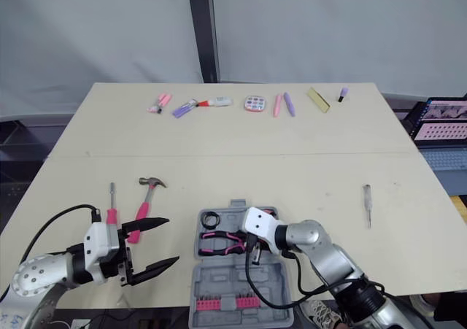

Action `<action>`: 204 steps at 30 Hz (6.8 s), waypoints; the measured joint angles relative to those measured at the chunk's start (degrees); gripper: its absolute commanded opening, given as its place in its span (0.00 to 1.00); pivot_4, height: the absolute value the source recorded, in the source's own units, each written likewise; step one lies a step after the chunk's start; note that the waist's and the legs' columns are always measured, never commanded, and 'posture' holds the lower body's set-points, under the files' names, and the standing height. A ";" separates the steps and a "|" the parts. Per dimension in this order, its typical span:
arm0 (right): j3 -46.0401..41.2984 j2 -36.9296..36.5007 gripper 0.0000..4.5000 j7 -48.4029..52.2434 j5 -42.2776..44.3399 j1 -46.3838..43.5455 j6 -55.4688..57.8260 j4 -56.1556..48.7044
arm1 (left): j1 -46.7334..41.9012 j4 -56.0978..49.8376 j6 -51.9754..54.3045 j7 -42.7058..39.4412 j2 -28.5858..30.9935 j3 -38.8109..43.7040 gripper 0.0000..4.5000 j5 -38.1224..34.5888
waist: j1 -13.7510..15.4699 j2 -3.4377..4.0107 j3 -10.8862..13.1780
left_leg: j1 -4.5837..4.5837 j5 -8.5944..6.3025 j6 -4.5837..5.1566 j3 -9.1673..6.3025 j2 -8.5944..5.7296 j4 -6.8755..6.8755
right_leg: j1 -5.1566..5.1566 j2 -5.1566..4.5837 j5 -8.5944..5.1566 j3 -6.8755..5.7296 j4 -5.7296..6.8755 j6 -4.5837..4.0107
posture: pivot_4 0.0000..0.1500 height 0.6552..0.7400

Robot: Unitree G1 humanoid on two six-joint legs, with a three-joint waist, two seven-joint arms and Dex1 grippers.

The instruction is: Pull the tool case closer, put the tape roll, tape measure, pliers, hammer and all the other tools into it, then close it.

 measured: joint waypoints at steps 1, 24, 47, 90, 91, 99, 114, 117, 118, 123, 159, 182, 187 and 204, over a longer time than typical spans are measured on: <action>0.00 0.06 0.01 0.00 0.00 0.00 0.00 0.04 | 0.00 0.01 0.00 0.00 0.00 0.00 1.00 0.00 | -0.02 -0.02 -0.01 | 0.00 0.00 0.00 0.00 0.00 0.00 | 0.00 -0.01 0.00 0.01 -0.01 -0.01 | 1.00 1.00; -11.13 -0.93 0.01 -1.62 9.70 7.30 8.84 -12.57 | -3.18 -1.43 2.37 1.24 -1.17 -0.35 1.00 -2.39 | 0.17 0.67 1.31 | -1.96 0.03 -0.02 0.04 -0.13 0.24 | -2.26 -0.09 0.12 0.14 0.62 0.20 | 1.00 1.00; -38.84 -16.82 0.97 5.32 23.29 40.79 8.04 -29.45 | 10.47 -3.45 1.18 3.73 -5.40 2.83 1.00 -1.54 | 1.53 0.18 3.00 | -2.15 0.03 -0.19 0.24 -0.01 0.93 | -2.59 0.03 0.44 -0.52 0.70 0.50 | 1.00 1.00; -33.92 -16.51 0.00 4.56 17.31 36.37 5.14 -24.40 | 5.00 5.29 0.59 -2.03 0.88 0.75 0.01 1.18 | 1.45 0.15 3.03 | -2.01 0.01 -0.14 0.17 -0.07 1.11 | -2.36 0.04 0.48 -0.65 0.78 0.56 | 1.00 1.00; -33.09 -16.51 0.00 4.31 17.09 35.29 5.86 -24.16 | 3.82 5.54 1.49 -2.11 1.18 0.07 0.01 1.31 | 1.43 0.15 3.03 | -2.01 0.01 -0.14 0.18 -0.07 1.13 | -2.36 0.03 0.48 -0.65 0.79 0.56 | 1.00 1.00; -29.20 -16.57 0.00 2.35 16.17 27.68 11.14 -22.07 | -4.05 10.09 7.87 -3.64 3.89 -7.30 0.01 4.12 | 1.40 0.15 3.03 | -2.10 0.01 -0.14 0.20 -0.11 1.14 | -2.62 0.03 0.48 -0.68 1.04 0.55 | 1.00 1.00; -25.27 -16.34 0.00 1.19 14.96 25.72 12.32 -20.81 | -10.62 15.10 5.70 -3.15 1.16 -15.92 0.01 11.13 | 1.40 0.15 3.02 | -2.13 0.02 -0.14 0.29 -0.13 1.22 | -2.77 0.03 0.48 -0.64 1.21 0.56 | 1.00 1.00; -24.91 -16.33 0.00 1.16 14.95 25.61 12.35 -20.81 | -11.11 16.58 4.66 -2.83 0.26 -16.88 0.01 12.11 | 1.41 0.15 3.02 | -2.15 0.02 -0.14 0.31 -0.14 1.21 | -2.80 0.03 0.48 -0.63 1.24 0.56 | 1.00 1.00; -24.58 -16.33 0.00 1.15 14.95 25.59 12.39 -20.82 | -11.37 16.63 4.20 -2.61 -0.11 -17.31 0.01 12.46 | 1.41 0.15 3.02 | -2.15 0.02 -0.14 0.30 -0.14 1.22 | -2.80 0.02 0.48 -0.63 1.24 0.56 | 1.00 1.00; -23.67 -16.03 0.00 1.06 14.95 24.79 12.49 -20.82 | -11.65 16.64 3.17 -2.32 -0.63 -17.92 0.01 13.00 | 1.41 0.14 3.02 | -2.15 0.02 -0.14 0.31 -0.14 1.24 | -2.83 0.02 0.48 -0.62 1.30 0.56 | 1.00 1.00; -20.58 -12.30 0.00 -1.19 11.26 18.89 13.38 -17.44 | -15.54 16.75 5.71 2.42 -5.06 -19.85 0.01 15.93 | 1.40 0.13 3.00 | -2.15 0.02 -0.14 0.34 -0.22 1.33 | -2.95 -0.01 0.48 -0.56 1.63 0.55 | 1.00 1.00; -19.75 -9.54 0.00 -2.45 8.32 13.83 12.31 -13.72 | -20.00 22.48 3.94 2.85 -6.42 -19.70 0.01 15.93 | 1.33 0.11 2.96 | -2.14 0.03 -0.15 0.36 -0.21 1.39 | -2.97 0.01 0.48 -0.56 1.71 0.55 | 1.00 1.00; -19.39 -8.97 0.00 -2.60 7.79 12.92 12.24 -12.97 | -20.94 23.22 4.23 3.01 -6.71 -19.49 0.01 15.94 | 1.32 0.11 2.93 | -2.14 0.03 -0.15 0.36 -0.21 1.43 | -2.97 0.01 0.48 -0.56 1.72 0.55 | 1.00 1.00; -18.93 -6.85 0.00 -2.72 6.36 9.19 11.30 -9.17 | -24.66 27.05 4.55 4.55 -8.68 -18.39 0.01 16.15 | 1.26 0.08 2.87 | -2.15 0.03 -0.16 0.36 -0.22 1.52 | -2.99 0.02 0.48 -0.57 1.91 0.55 | 1.00 1.00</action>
